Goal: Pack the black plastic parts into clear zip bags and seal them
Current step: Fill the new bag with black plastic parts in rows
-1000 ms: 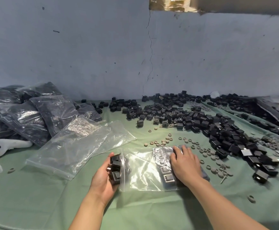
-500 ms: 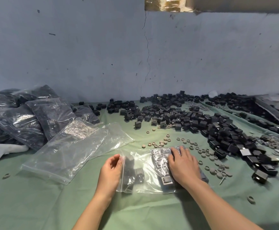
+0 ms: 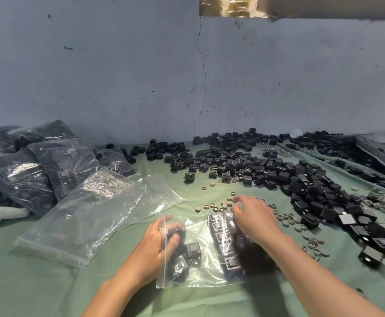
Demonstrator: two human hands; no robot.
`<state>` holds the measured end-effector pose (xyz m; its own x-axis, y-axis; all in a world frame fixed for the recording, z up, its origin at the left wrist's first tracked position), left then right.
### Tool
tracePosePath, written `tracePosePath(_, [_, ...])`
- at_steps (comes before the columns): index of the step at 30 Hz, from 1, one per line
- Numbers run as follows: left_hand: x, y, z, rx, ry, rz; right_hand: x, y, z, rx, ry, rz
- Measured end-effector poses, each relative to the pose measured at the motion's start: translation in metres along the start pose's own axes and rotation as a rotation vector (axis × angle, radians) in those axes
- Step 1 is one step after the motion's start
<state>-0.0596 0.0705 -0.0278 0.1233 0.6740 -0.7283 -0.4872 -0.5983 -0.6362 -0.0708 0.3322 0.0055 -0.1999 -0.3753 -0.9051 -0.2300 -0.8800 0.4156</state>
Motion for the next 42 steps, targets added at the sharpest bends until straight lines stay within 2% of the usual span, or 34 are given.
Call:
tracePosePath(2, [0.002,-0.002,0.007,0.01,0.042,0.012,0.004,0.015,0.004,-0.1,-0.027,-0.014])
tracePosePath(4, [0.005,-0.004,0.015,0.007,0.072,0.012,0.018,0.02,0.006,-0.152,0.016,-0.019])
tracePosePath(9, [0.012,-0.001,0.031,-0.094,0.122,-0.04,0.046,0.006,0.008,-0.123,0.063,-0.137])
tracePosePath(17, [0.013,0.003,0.043,-0.257,0.144,-0.02,0.053,0.004,0.01,-0.122,0.066,-0.158])
tracePosePath(22, [0.018,-0.015,0.05,-0.221,0.32,-0.082,0.053,0.004,0.01,-0.111,0.062,-0.154])
tracePosePath(24, [0.017,-0.015,0.052,-0.246,0.294,-0.038,0.052,0.004,0.009,-0.112,0.058,-0.151])
tracePosePath(27, [0.016,-0.012,0.048,-0.286,0.166,-0.062,0.051,0.004,0.007,-0.115,0.057,-0.151])
tracePosePath(30, [0.02,-0.015,0.03,-0.196,0.052,-0.125,0.051,0.004,0.008,-0.115,0.058,-0.144])
tracePosePath(33, [0.025,-0.023,0.011,0.011,0.013,0.041,0.051,0.004,0.008,-0.115,0.058,-0.146])
tracePosePath(35, [0.025,-0.024,0.008,0.061,-0.013,0.078,0.051,0.004,0.008,-0.116,0.059,-0.143])
tracePosePath(37, [0.026,-0.024,0.011,0.064,0.014,0.111,0.051,0.004,0.007,-0.118,0.057,-0.14])
tracePosePath(42, [0.041,-0.026,0.025,0.063,0.243,0.401,0.051,0.004,0.008,-0.118,0.06,-0.146])
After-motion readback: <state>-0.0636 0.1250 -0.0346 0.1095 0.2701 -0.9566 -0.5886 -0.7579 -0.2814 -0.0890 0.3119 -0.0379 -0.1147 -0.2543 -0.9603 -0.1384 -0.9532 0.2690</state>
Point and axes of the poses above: each hand's wrist, its own z-axis towards the middle knuckle, its own x-axis out of the palm, y = z × x, the point moved 7 cm from there along z, towards the middle knuckle, and after that the axes turned 2 degrees about x, right-handed, at the moved point
